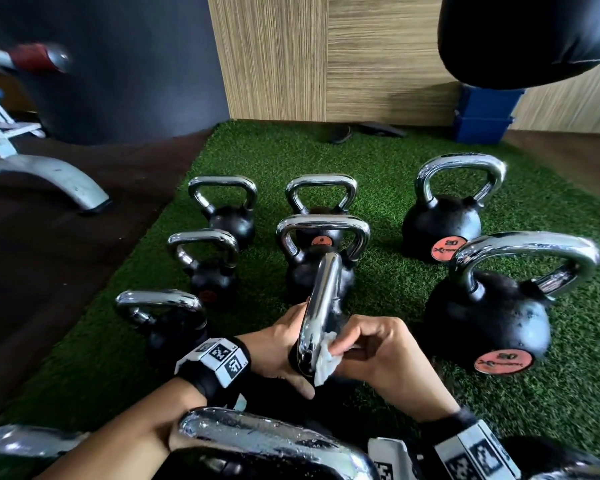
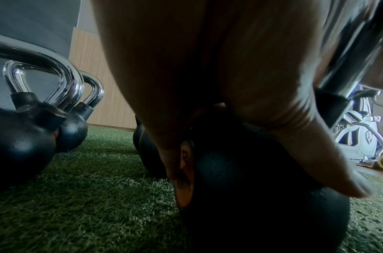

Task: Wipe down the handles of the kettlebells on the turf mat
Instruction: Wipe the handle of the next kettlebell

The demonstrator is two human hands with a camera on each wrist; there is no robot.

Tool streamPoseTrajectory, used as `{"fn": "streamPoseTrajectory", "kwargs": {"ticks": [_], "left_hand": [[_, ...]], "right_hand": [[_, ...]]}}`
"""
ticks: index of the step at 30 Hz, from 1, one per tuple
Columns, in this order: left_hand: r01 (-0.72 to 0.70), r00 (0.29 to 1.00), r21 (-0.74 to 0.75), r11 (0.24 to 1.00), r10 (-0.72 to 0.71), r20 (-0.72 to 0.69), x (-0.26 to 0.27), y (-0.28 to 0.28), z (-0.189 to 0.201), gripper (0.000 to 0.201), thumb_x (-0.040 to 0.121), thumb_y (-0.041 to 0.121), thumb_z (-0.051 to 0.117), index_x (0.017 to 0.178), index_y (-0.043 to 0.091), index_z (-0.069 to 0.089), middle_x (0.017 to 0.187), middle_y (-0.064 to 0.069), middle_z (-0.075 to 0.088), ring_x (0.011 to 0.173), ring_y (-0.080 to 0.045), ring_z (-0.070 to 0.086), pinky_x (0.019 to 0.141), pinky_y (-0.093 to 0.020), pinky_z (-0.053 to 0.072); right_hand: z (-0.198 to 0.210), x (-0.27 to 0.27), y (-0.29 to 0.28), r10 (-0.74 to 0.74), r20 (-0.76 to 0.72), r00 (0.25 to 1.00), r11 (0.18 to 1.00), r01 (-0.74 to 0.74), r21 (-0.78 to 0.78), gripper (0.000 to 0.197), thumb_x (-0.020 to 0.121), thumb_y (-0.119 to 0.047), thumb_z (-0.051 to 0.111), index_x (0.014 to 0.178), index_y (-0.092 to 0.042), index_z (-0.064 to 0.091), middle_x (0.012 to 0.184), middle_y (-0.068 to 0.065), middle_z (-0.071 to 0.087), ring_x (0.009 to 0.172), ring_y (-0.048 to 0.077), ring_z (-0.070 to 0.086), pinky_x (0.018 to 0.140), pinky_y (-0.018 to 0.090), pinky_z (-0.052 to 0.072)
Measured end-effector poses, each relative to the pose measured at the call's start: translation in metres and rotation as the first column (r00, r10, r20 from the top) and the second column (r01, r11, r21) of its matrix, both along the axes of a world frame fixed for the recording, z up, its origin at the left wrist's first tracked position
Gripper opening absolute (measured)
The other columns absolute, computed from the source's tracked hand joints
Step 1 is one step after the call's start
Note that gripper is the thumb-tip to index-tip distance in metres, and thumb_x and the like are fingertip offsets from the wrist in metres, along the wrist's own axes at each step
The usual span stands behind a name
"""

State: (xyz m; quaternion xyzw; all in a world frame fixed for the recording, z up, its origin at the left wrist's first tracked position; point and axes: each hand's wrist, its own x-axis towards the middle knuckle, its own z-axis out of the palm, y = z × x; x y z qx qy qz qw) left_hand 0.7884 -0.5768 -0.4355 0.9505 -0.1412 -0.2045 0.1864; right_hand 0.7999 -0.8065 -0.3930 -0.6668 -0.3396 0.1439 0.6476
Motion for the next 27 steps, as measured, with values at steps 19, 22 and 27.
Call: {"fn": "streamPoseTrajectory", "kwargs": {"ticks": [19,22,27], "left_hand": [[-0.025,0.995,-0.089,0.996,0.034,0.096,-0.004,0.001,0.002,0.114,0.068,0.05,0.09,0.156,0.007,0.032,0.168,-0.009,0.006,0.154,-0.01,-0.016,0.128,-0.031,0.013],[-0.013,0.995,-0.076,0.997,0.02,0.095,-0.003,0.002,0.001,0.103,0.069,0.049,0.09,0.147,0.0,0.043,0.167,-0.01,0.01,0.154,-0.014,-0.014,0.128,-0.031,0.013],[-0.04,0.989,-0.124,0.992,0.057,0.133,-0.002,0.002,-0.004,0.119,0.064,0.047,0.093,0.157,0.011,0.029,0.164,-0.001,-0.004,0.152,-0.009,-0.014,0.126,-0.023,0.009]], "right_hand": [[-0.005,0.029,0.013,0.169,0.212,0.963,0.863,-0.041,-0.504,0.02,0.085,-0.014,0.077,0.098,-0.028,0.08,0.098,-0.012,0.065,0.089,0.005,0.064,0.079,0.028,0.055],[0.003,0.031,0.016,0.243,0.155,0.958,0.889,-0.156,-0.431,0.014,0.085,-0.012,0.076,0.096,-0.021,0.08,0.108,-0.007,0.07,0.101,0.01,0.067,0.089,0.038,0.054],[0.004,0.035,0.023,0.272,0.123,0.955,0.89,-0.201,-0.408,0.017,0.086,-0.005,0.073,0.097,-0.017,0.079,0.11,-0.009,0.073,0.106,0.009,0.068,0.098,0.041,0.052]]}}
